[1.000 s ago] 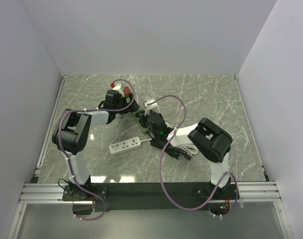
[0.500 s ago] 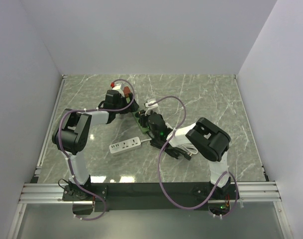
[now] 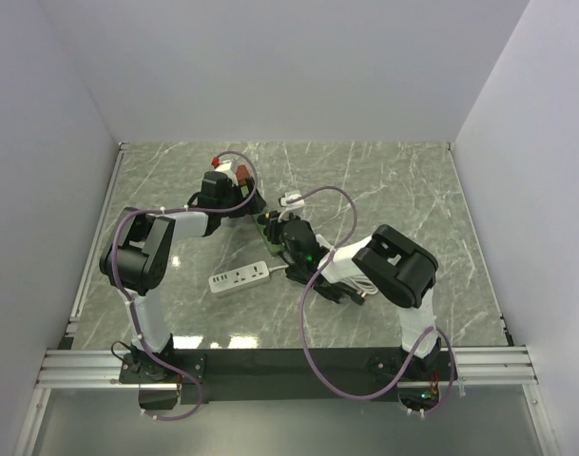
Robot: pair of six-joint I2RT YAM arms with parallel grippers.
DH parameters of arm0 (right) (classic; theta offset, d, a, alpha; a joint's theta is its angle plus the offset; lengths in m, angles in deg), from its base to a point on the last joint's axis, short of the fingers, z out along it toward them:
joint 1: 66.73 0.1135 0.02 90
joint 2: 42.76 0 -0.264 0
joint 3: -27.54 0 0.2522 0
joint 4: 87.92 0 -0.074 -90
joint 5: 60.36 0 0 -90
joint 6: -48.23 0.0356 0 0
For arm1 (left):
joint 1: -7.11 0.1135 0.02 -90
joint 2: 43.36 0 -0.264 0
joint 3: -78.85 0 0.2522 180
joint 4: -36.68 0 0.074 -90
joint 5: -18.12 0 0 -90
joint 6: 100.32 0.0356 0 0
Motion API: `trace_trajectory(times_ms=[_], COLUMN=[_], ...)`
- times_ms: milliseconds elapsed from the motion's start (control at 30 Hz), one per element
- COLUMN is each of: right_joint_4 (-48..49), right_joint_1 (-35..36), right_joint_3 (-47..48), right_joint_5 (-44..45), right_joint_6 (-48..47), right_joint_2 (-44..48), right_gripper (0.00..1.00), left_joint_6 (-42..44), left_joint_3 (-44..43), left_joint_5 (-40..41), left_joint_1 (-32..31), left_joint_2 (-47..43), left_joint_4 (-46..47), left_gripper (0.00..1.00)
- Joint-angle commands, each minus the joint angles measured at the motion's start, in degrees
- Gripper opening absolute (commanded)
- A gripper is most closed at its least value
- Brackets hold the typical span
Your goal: Insert the plug
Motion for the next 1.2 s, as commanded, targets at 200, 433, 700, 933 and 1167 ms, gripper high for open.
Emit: trace_trajectory(times_ms=[200,433,700,933,1167], right_joint_4=[-27.75,-28.89,-28.81,-29.24,-29.77], right_joint_1=[8.77,10.62,10.97,11.24,11.24], right_joint_3=[-4.47,-6.14,-5.43,-4.38,-4.2], right_joint_5=[-14.91,-14.65,-15.79,-16.67,-16.23], right_joint_6=[7.28,9.57,9.84,10.54,10.19], right_joint_2=[-9.56,-9.21,-11.23,-12.81,-12.64], right_gripper=[0.0,0.0,0.0,0.0,0.0], left_joint_6=[1.07,0.55,1.07,2.83,3.8], left_joint_3=[-1.88,-3.11,-4.34,-6.45,-7.68], left_joint_5=[-0.7,0.09,2.81,5.27,7.83], left_joint_1=[0.13,0.14,-0.39,-1.53,-2.33], left_joint_2=[0.3,2.76,4.78,6.28,7.15], left_joint_4=[0.22,-0.92,-3.55,-6.98,-9.18], left_gripper=[0.99,0.99,0.91,0.72,0.49])
